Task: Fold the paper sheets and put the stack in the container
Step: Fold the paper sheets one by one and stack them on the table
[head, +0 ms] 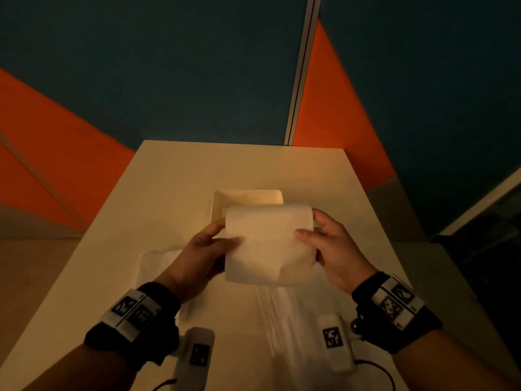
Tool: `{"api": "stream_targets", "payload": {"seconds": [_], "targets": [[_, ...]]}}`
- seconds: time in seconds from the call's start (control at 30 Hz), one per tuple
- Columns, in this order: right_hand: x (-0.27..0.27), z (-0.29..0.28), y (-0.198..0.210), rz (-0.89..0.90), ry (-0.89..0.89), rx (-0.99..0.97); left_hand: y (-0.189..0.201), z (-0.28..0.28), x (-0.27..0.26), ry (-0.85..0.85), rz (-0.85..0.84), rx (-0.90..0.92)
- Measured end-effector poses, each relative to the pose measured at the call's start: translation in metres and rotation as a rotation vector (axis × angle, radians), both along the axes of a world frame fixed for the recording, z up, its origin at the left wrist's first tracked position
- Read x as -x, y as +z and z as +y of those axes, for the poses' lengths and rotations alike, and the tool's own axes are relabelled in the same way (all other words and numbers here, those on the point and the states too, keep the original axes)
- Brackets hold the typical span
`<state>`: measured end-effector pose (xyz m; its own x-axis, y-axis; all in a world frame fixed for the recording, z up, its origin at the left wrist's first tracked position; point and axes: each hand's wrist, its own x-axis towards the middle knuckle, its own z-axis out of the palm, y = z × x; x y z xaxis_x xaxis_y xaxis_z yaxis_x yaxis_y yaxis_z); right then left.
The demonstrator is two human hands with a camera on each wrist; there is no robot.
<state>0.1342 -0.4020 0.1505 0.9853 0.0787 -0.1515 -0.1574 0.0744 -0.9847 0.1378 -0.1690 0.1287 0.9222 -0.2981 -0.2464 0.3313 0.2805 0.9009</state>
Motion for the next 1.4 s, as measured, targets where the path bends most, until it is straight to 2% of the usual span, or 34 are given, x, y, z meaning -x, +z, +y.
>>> {"api": "stream_targets", "payload": {"seconds": [0.17,0.3,0.4,0.53,0.67,0.77,0.83,1.03,1.1,1.17,1.27,1.33,1.4], "targets": [[0.001,-0.002,-0.003,0.091,-0.022,-0.146,0.006,0.004,-0.002,-0.048,-0.126,-0.117],[0.002,-0.009,0.005,0.190,0.099,-0.300,0.013,0.009,-0.002,-0.062,-0.124,-0.196],[0.000,-0.010,0.004,0.228,0.124,-0.150,0.021,0.013,0.002,-0.120,-0.111,-0.186],[-0.001,-0.004,-0.001,0.053,0.207,0.194,0.023,0.016,0.002,-0.230,-0.094,-0.220],[-0.002,0.009,0.000,-0.059,0.409,0.294,0.016,0.010,0.005,-0.383,-0.112,-0.305],[-0.002,0.021,-0.003,-0.077,0.477,0.378,0.008,0.007,0.009,-0.434,-0.124,-0.412],[-0.002,0.022,-0.008,-0.043,0.431,0.443,0.001,0.016,0.013,-0.356,-0.092,-0.450],[-0.005,-0.016,-0.028,0.114,0.168,0.577,-0.031,0.079,0.027,0.268,0.004,-0.471],[-0.006,-0.030,-0.035,0.147,0.088,0.591,-0.037,0.094,0.033,0.407,0.054,-0.449],[-0.005,-0.042,-0.043,0.171,0.011,0.589,-0.042,0.104,0.037,0.467,0.093,-0.464],[-0.005,-0.057,-0.055,0.195,-0.072,0.620,-0.053,0.114,0.043,0.455,0.092,-0.604],[-0.007,-0.066,-0.062,0.197,-0.103,0.675,-0.061,0.117,0.043,0.431,0.073,-0.749],[-0.009,-0.076,-0.069,0.176,-0.105,0.796,-0.067,0.118,0.041,0.376,0.013,-0.984]]}}
